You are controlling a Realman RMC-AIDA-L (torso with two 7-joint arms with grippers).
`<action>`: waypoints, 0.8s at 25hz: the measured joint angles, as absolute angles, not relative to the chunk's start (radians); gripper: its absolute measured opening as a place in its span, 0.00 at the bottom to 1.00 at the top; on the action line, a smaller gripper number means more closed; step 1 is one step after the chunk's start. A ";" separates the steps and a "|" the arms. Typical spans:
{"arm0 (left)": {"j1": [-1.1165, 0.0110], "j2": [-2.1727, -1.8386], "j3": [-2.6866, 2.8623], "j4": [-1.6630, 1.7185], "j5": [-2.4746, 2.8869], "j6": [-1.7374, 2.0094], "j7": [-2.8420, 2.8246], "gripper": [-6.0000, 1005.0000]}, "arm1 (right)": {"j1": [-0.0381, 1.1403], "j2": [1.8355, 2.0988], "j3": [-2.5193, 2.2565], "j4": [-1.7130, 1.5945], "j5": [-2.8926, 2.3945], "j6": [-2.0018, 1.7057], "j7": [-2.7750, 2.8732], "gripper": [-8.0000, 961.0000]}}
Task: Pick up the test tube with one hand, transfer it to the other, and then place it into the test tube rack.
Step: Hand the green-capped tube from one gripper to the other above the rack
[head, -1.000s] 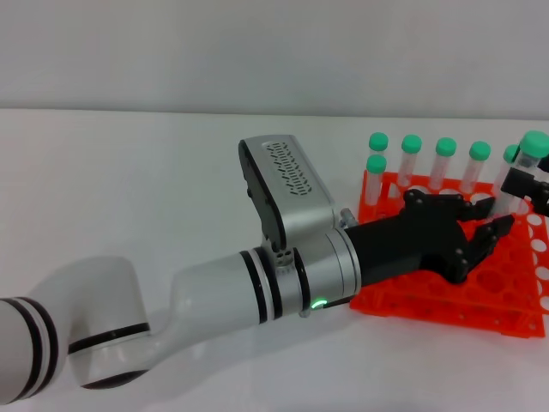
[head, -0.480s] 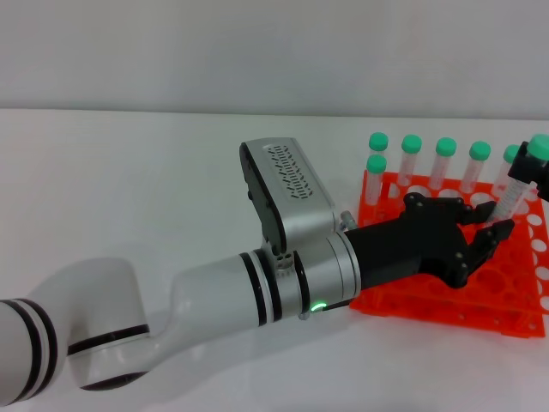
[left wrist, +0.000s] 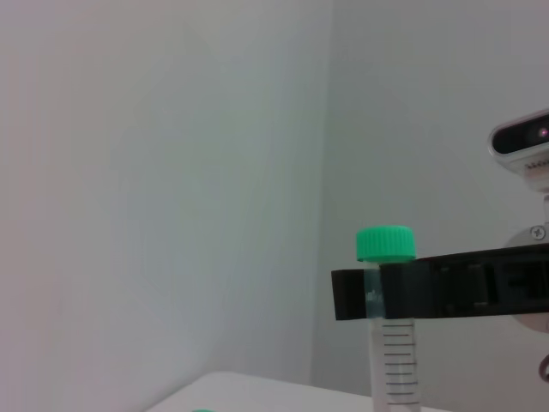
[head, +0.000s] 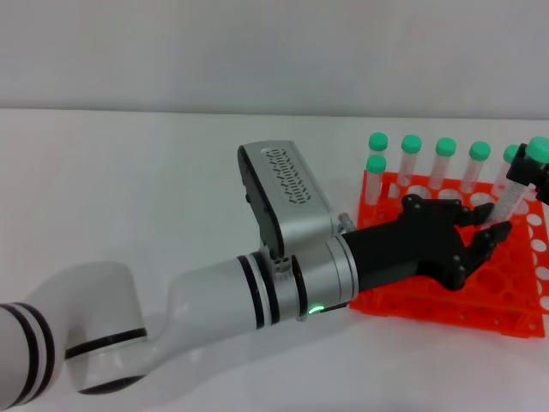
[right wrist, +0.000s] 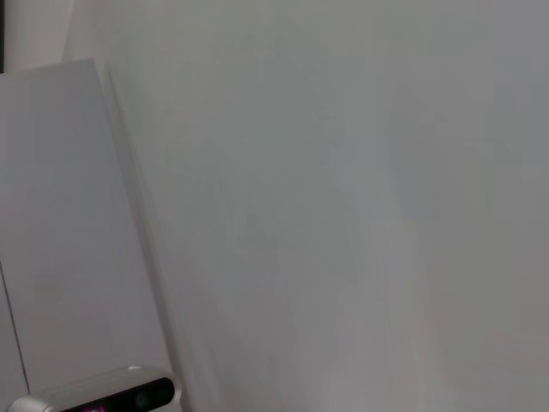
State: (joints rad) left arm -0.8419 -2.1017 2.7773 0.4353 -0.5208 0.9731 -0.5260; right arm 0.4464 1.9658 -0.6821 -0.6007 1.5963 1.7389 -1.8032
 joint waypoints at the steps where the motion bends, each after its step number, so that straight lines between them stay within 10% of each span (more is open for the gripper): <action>1: -0.838 -2.102 2.776 0.437 -0.522 0.973 -0.519 0.35 | 0.446 1.966 -0.682 -0.600 1.596 1.739 -1.803 0.21; 14: -0.746 -2.107 2.720 0.475 -0.526 0.972 -0.312 0.37 | 0.449 1.960 -0.677 -0.601 1.600 1.737 -1.801 0.23; 20: -0.652 -2.107 2.713 0.496 -0.579 0.993 -0.131 0.62 | 0.444 1.959 -0.646 -0.604 1.600 1.720 -1.811 0.24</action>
State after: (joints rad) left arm -0.6524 -2.1075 2.7126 0.4957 -0.5786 0.9935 -0.1311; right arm 0.4443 1.9586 -0.6456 -0.6041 1.6002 1.7201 -1.8110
